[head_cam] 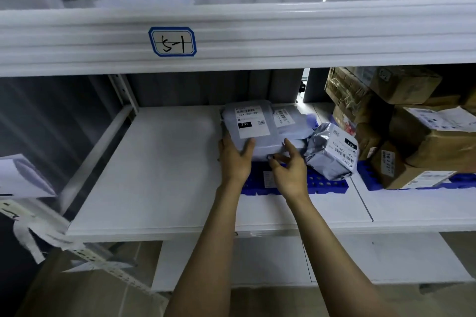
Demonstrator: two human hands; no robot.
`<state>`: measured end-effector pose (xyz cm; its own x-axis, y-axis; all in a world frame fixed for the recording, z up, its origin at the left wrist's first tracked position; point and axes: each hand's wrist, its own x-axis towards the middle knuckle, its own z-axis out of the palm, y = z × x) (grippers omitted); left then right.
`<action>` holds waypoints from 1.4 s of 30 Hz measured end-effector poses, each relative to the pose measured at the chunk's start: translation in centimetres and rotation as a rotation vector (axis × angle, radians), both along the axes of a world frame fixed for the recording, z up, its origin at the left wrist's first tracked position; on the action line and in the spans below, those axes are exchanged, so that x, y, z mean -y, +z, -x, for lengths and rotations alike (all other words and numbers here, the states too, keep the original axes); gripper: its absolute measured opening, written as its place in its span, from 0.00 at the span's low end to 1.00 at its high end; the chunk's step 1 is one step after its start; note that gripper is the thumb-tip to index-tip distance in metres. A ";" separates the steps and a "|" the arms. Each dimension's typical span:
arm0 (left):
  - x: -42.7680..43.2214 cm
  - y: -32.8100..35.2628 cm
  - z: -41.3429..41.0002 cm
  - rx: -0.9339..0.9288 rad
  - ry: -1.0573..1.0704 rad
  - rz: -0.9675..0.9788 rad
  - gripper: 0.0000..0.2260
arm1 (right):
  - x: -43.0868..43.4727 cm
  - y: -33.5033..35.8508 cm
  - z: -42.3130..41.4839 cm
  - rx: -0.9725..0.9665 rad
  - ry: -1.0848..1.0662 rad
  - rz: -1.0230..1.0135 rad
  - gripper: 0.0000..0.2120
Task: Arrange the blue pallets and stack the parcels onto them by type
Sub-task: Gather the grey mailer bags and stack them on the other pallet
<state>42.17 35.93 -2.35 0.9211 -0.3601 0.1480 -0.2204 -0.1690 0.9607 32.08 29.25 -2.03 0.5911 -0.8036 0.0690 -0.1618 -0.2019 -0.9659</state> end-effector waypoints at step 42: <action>-17.8 13.4 11.8 0.741 0.063 0.143 0.19 | -16.2 13.0 9.2 0.601 -0.057 0.598 0.21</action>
<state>30.35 53.75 11.04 0.5809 -0.2408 0.7775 -0.8108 -0.0878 0.5787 22.85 45.40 10.95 0.2779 -0.5589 0.7813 0.3198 -0.7131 -0.6239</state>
